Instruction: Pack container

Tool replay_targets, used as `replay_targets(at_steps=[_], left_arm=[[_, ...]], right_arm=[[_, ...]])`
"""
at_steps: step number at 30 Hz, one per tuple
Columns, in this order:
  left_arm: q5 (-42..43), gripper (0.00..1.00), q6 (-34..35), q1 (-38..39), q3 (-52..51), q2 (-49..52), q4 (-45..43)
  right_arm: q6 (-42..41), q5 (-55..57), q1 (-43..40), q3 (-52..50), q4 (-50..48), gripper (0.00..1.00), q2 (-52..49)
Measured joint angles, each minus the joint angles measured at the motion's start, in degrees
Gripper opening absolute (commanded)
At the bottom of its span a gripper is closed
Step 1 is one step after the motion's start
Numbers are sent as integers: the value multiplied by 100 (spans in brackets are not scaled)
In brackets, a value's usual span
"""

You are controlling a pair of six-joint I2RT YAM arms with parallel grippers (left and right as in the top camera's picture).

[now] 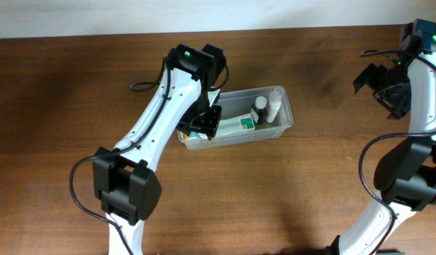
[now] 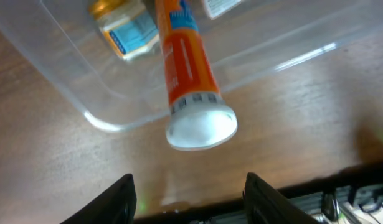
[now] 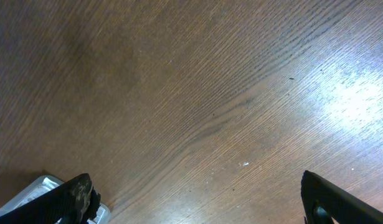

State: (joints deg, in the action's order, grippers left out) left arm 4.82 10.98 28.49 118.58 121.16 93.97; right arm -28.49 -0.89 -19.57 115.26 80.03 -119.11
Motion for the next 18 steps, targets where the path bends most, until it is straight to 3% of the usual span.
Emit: replay_targets(at_steps=[18], left_arm=[[-76,56,87,0,-533,-2,-660]], right_arm=[[0,2,0,0,0,98,0]])
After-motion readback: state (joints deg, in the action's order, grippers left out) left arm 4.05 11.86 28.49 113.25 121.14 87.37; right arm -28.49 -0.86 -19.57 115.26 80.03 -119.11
